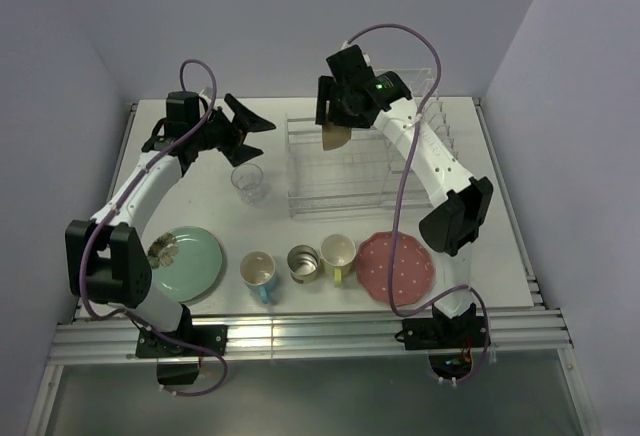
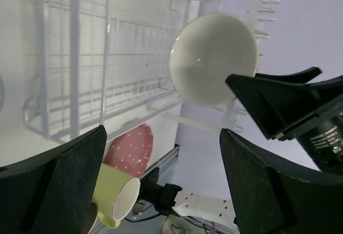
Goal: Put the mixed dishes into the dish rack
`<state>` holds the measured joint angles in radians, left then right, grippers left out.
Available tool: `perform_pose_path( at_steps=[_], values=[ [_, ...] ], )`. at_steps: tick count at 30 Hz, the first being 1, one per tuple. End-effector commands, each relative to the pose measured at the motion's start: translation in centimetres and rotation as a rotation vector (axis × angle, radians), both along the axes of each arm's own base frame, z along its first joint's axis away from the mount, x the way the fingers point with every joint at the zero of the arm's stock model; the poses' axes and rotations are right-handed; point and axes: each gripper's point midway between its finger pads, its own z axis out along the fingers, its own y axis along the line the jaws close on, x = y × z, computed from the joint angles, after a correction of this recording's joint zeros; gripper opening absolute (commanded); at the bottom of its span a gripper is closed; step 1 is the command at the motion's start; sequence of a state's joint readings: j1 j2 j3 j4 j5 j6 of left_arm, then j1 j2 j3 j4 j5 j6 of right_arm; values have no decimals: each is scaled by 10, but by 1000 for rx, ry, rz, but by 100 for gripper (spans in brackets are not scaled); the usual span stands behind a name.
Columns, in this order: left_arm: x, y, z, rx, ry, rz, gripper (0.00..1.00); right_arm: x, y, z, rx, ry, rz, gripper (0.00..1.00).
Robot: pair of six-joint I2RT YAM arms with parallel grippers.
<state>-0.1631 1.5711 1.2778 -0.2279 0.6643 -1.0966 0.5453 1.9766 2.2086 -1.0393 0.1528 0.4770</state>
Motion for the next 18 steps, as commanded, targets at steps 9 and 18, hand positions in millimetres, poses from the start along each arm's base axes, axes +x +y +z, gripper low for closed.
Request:
perform_pose_path(
  at_steps=[9, 18],
  values=[
    [-42, 36, 22, 167, -48, 101, 92, 6, 22, 22, -328, -243, -66, 0],
    [-66, 44, 17, 185, 20, 143, 91, 9, 5, -9, -588, -263, -181, 0]
  ],
)
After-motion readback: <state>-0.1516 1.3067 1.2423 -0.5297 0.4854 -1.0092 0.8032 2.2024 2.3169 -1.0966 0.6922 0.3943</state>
